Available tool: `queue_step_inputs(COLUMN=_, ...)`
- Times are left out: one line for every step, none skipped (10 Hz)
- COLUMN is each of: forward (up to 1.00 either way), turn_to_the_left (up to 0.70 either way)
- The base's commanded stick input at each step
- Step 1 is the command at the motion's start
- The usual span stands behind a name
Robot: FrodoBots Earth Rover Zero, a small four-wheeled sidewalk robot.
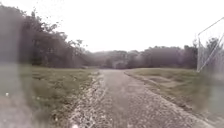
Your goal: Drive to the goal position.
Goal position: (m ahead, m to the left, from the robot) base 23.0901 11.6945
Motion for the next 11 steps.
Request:
queue_step_inputs(forward=0.70, turn_to_the_left=0.00)
queue_step_inputs(forward=0.70, turn_to_the_left=0.00)
queue_step_inputs(forward=0.70, turn_to_the_left=0.00)
queue_step_inputs(forward=0.70, turn_to_the_left=-0.06)
queue_step_inputs(forward=0.70, turn_to_the_left=-0.11)
queue_step_inputs(forward=0.70, turn_to_the_left=-0.04)
queue_step_inputs(forward=0.70, turn_to_the_left=-0.01)
queue_step_inputs(forward=0.70, turn_to_the_left=0.00)
queue_step_inputs(forward=0.70, turn_to_the_left=0.00)
queue_step_inputs(forward=0.70, turn_to_the_left=0.00)
queue_step_inputs(forward=0.70, turn_to_the_left=0.00)
